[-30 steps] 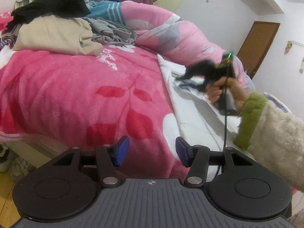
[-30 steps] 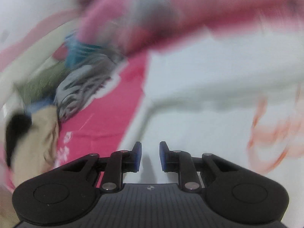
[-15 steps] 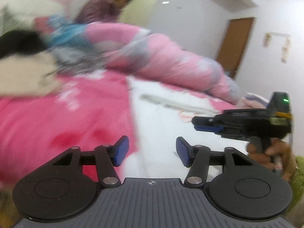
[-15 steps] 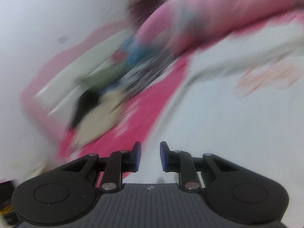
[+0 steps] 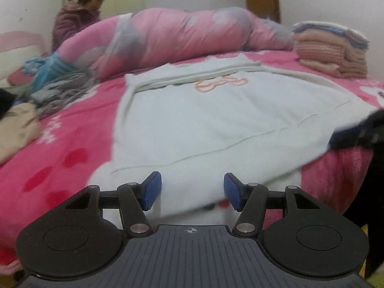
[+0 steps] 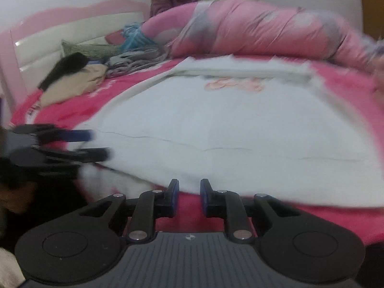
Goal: Fold clothes
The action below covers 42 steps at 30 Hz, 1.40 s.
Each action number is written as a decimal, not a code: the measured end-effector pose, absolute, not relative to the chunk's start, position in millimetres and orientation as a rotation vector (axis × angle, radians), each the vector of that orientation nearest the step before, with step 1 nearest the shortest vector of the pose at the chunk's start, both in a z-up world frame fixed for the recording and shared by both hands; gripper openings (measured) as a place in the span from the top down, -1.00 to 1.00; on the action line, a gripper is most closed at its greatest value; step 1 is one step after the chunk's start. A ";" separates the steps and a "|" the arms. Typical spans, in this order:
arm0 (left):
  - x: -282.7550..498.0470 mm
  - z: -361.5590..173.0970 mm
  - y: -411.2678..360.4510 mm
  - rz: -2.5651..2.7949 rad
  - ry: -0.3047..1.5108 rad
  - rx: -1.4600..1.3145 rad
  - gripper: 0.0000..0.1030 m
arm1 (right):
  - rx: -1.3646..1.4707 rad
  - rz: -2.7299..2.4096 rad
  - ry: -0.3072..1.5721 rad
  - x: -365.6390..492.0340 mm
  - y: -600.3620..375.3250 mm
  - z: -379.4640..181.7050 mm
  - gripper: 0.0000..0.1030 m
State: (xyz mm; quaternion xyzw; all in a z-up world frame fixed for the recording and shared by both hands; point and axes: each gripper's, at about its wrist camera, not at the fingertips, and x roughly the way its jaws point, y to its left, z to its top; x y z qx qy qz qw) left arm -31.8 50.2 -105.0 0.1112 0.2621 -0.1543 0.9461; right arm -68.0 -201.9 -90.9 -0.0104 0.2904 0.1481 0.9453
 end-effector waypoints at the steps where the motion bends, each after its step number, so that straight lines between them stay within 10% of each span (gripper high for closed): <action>1: -31.7 -103.7 49.1 -0.313 0.539 0.224 -0.12 | -0.042 0.283 0.550 -67.3 -201.6 -83.8 0.61; 42: 10.7 -104.5 11.2 -0.358 0.693 0.202 -0.28 | 0.140 0.044 0.572 74.2 -320.8 -71.4 0.64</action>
